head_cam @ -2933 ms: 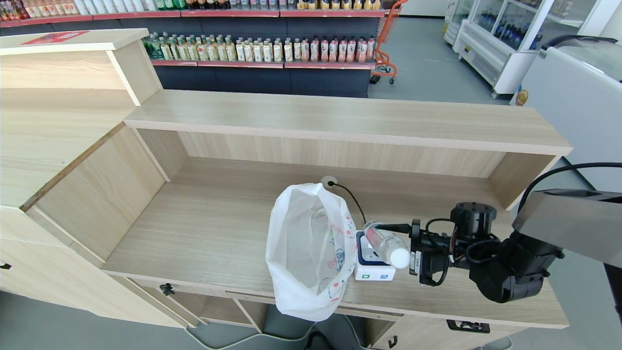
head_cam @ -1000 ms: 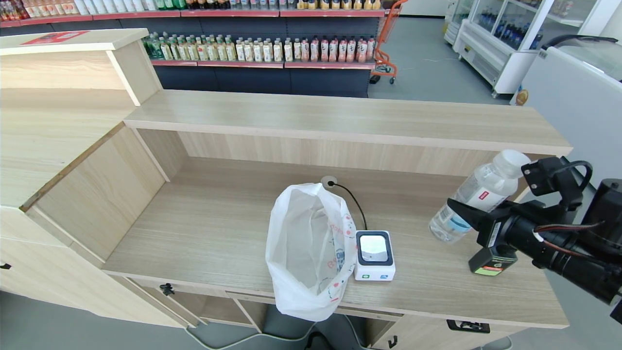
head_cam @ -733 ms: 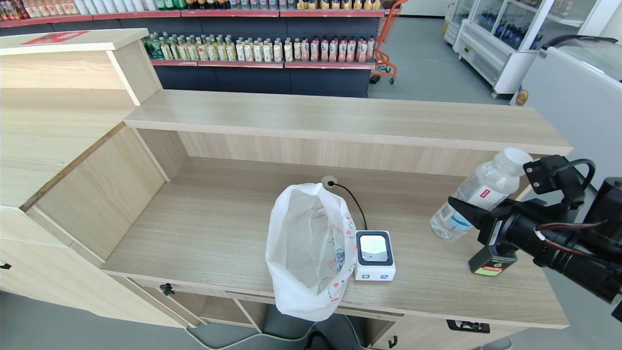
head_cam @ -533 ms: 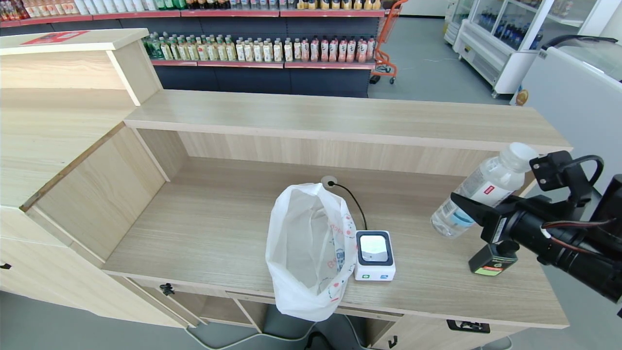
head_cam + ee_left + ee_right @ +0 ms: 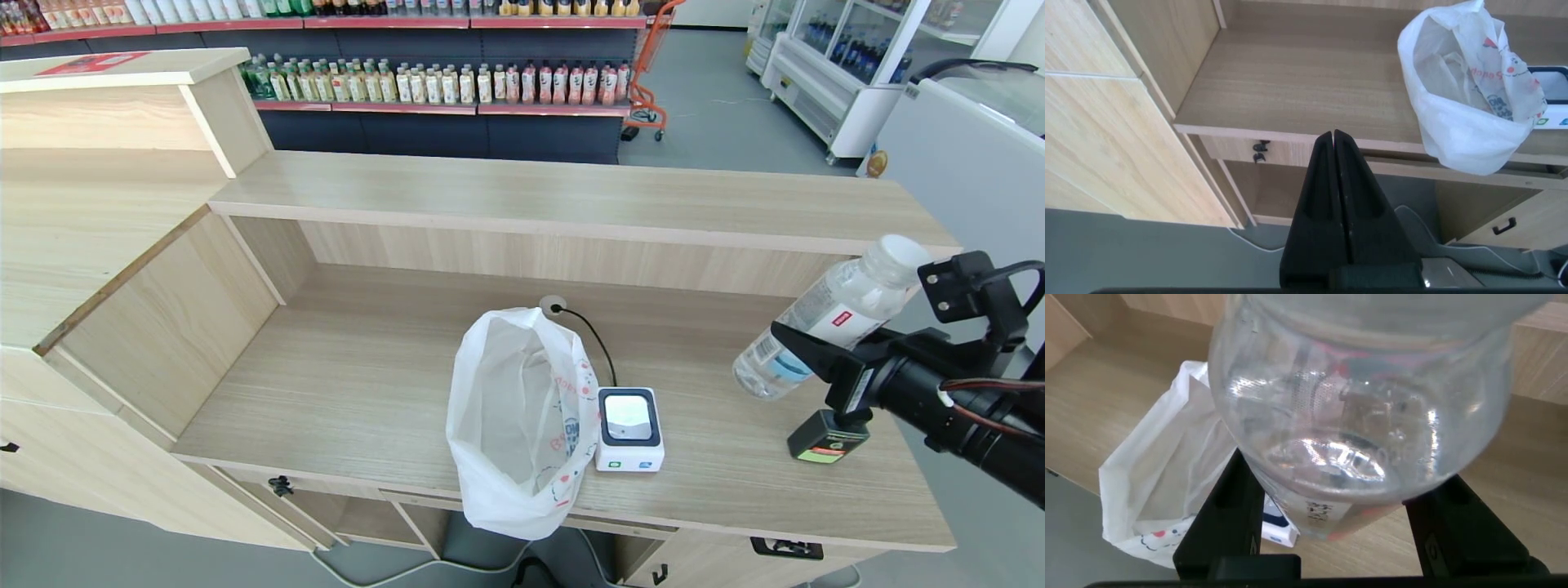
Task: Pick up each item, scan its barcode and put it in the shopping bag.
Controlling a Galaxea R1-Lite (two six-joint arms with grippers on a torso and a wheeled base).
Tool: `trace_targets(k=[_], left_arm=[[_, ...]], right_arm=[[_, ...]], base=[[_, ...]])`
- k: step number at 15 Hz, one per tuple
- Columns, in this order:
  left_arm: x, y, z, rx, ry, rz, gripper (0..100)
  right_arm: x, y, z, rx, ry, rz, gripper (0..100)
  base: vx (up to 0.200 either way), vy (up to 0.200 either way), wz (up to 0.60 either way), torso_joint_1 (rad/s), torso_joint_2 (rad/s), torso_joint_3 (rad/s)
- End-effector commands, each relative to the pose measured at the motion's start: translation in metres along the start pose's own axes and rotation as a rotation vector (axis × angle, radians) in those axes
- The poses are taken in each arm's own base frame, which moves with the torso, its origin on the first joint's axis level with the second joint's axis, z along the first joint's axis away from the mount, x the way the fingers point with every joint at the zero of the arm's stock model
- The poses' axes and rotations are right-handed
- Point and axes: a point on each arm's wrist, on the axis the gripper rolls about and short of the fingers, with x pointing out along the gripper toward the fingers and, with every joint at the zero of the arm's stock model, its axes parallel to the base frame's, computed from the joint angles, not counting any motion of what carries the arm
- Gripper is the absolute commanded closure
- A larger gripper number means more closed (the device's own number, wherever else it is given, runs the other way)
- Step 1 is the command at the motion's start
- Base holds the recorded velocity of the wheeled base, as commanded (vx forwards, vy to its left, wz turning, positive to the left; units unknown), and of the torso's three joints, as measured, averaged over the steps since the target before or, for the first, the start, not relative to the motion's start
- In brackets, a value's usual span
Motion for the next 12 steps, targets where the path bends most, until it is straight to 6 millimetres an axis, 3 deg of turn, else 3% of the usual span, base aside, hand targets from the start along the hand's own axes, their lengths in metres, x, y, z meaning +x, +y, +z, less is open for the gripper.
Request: trace_targets(k=[1, 8, 11, 12], left_arm=[[0.000, 0.000, 0.000, 0.001, 0.000, -0.001, 100], [0.000, 0.000, 0.000, 0.001, 0.000, -0.001, 100], [0.000, 0.000, 0.000, 0.003, -0.001, 0.001, 100], [0.000, 0.000, 0.000, 0.001, 0.000, -0.001, 100]], right_arm=[[-0.001, 0.000, 0.001, -0.001, -0.006, 0.001, 100], [0.012, 0.007, -0.005, 0.004, 0.024, 0.039, 100], [0.032, 0.024, -0.016, 0.007, 0.069, 0.110, 100], [0.037, 0.031, -0.021, 0.007, 0.086, 0.137, 100]], base=[[0.000, 0.000, 0.00, 0.000, 0.00, 0.000], [0.000, 0.200, 0.00, 0.003, 0.00, 0.002], [0.000, 0.200, 0.00, 0.002, 0.01, 0.006], [0.000, 0.000, 0.00, 0.000, 0.00, 0.000]])
